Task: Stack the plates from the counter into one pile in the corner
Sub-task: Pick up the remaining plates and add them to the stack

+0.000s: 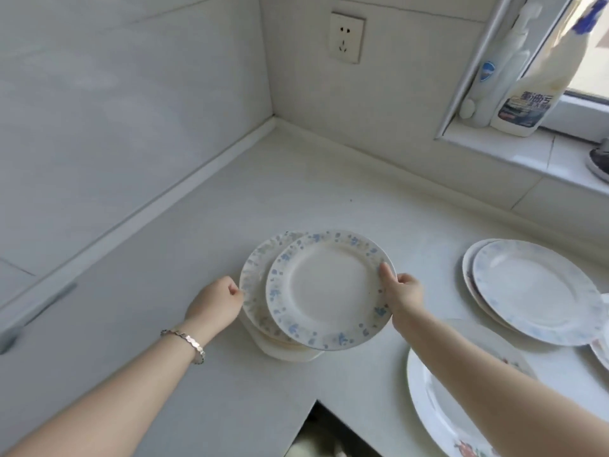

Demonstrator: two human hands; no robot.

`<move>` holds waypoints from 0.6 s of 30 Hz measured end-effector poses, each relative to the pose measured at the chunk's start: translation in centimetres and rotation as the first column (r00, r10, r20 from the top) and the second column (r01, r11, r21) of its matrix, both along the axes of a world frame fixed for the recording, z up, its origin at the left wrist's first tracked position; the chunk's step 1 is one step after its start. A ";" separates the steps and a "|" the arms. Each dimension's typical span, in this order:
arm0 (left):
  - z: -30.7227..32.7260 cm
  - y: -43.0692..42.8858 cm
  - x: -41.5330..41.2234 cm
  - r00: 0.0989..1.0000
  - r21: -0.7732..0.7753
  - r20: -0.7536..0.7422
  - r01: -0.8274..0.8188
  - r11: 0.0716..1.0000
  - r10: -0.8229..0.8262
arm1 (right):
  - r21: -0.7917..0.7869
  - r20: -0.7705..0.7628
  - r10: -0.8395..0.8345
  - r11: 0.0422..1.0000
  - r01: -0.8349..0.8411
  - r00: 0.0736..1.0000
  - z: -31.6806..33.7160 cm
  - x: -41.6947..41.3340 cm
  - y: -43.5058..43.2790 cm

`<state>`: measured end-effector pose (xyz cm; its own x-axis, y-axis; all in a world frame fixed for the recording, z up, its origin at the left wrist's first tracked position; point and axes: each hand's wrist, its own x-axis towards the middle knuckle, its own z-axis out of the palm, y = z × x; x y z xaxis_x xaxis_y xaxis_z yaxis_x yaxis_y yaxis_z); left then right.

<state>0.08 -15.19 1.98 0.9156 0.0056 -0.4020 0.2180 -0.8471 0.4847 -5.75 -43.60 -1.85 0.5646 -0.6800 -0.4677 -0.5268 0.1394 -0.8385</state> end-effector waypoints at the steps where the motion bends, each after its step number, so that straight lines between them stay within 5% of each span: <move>1: -0.1 0.2 0.1 1.000 -0.007 -0.008 -0.008 1.000 0.008 | 0.000 -0.018 -0.003 1.000 0.003 1.000 -0.5 0.2 0.4; 7: -0.4 0.0 0.4 1.000 0.001 -0.021 -0.006 1.000 0.006 | 0.001 -0.077 0.050 0.999 -0.050 0.996 -1.7 0.9 1.8; 12: -0.6 -0.7 0.4 1.000 -0.005 -0.024 0.007 1.000 -0.007 | -0.239 -0.189 0.256 0.924 -0.298 0.948 -1.4 0.8 2.7; 18: -0.3 -1.2 0.3 1.000 -0.002 -0.026 0.005 1.000 -0.005 | -0.290 -0.248 0.363 0.857 -0.427 0.898 -1.5 1.3 4.0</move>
